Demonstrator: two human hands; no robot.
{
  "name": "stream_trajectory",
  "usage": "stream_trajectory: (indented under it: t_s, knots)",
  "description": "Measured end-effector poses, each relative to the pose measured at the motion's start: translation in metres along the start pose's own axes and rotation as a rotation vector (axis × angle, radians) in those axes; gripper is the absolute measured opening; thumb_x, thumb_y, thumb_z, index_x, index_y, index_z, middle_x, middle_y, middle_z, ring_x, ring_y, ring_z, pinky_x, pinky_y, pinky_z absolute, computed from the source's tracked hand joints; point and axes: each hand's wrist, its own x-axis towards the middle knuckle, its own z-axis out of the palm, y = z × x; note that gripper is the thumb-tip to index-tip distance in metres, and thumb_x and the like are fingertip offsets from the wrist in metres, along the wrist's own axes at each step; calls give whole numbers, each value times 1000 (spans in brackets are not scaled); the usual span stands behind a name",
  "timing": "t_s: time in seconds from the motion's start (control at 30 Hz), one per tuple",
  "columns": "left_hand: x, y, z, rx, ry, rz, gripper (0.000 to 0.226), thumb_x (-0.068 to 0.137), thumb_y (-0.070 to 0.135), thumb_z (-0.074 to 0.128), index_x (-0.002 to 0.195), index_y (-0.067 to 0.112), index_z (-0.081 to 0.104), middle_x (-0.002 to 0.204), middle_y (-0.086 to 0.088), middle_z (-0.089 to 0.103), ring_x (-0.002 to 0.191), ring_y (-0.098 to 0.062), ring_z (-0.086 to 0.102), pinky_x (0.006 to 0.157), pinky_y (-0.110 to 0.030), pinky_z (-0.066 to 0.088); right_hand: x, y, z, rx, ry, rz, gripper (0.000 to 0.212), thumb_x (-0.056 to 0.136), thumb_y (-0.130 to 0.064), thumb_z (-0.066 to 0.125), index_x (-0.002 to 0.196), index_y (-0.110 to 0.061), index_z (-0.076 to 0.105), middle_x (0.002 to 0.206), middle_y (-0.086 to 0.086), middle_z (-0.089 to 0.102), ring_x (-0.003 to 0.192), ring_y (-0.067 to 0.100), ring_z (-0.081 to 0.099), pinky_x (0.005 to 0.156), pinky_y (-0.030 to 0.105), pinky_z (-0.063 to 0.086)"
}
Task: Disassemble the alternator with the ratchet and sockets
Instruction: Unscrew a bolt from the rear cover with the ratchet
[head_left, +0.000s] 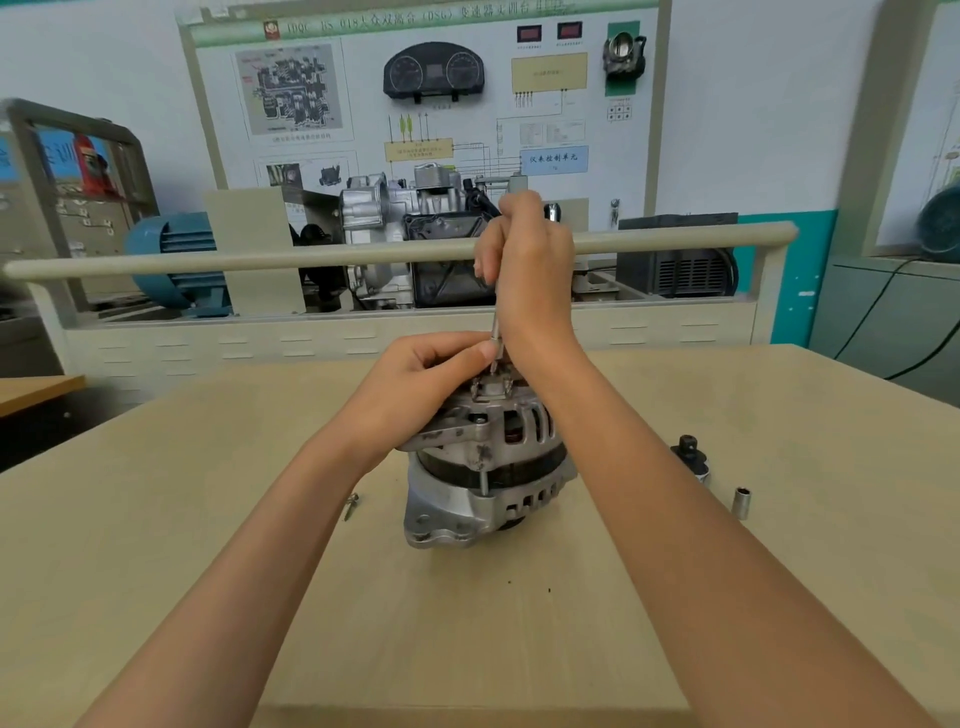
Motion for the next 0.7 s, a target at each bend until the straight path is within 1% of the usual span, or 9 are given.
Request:
stream_trajectory:
  t_s: [0.1,0.2,0.33,0.4,0.47,0.53,0.6,0.67,0.7]
  knots:
    - [0,0,1,8,2,-8,21,95,21,53,97,30,71,94,12,74,91,-1,68,73,-8,48,9,5,2,165,-88,76,61,94,-13,33,33,-17,32,36,-2,33,46,15,37,59,24,40]
    - [0,0,1,9,5,-5,21,95,20,53,97,30,71,95,11,74,92,-2,68,74,-8,48,13,5,3,289,-194,160,56,95,-16,28,39,-16,31,41,6,35,45,14,39,58,18,44]
    - [1,-2,1,-5,26,-20,18,93,19,55,98,25,72,92,10,74,88,-2,69,71,-8,48,16,4,2,457,-348,259,64,94,-21,23,31,-17,33,36,4,38,46,18,40,63,26,42]
    - [0,-2,1,-14,34,-18,18,93,18,56,97,23,72,86,10,75,81,0,69,67,-8,48,14,4,1,441,-345,254,65,96,-20,22,32,-16,36,37,3,40,46,16,44,69,28,42]
    - [-2,0,1,-7,28,0,19,93,15,55,93,21,73,72,12,73,65,5,66,58,-5,45,5,7,4,251,-250,122,63,97,-16,24,36,-15,40,40,-3,44,50,12,47,72,25,43]
    - [-3,0,1,30,26,28,36,94,7,53,74,29,74,56,15,67,51,8,59,50,-3,40,-8,10,8,33,-118,-84,53,94,-15,29,44,-14,43,45,-7,45,52,7,46,68,18,41]
    - [-2,-1,0,96,55,30,58,90,-2,51,45,32,67,46,14,60,43,6,53,46,-5,38,-20,13,11,-252,9,-345,39,89,-16,34,52,-11,47,54,-3,45,59,10,44,69,24,39]
    - [-1,-3,0,140,87,20,64,87,-9,48,38,30,62,40,14,55,40,5,48,43,-6,34,-29,16,13,-620,159,-524,26,83,-16,43,62,-7,55,66,4,49,71,18,44,78,32,36]
    - [0,-3,0,141,88,15,65,86,-10,47,38,30,62,40,14,55,40,5,48,43,-6,35,-30,16,12,-708,222,-545,21,81,-15,47,66,-5,57,70,5,50,74,19,43,81,32,34]
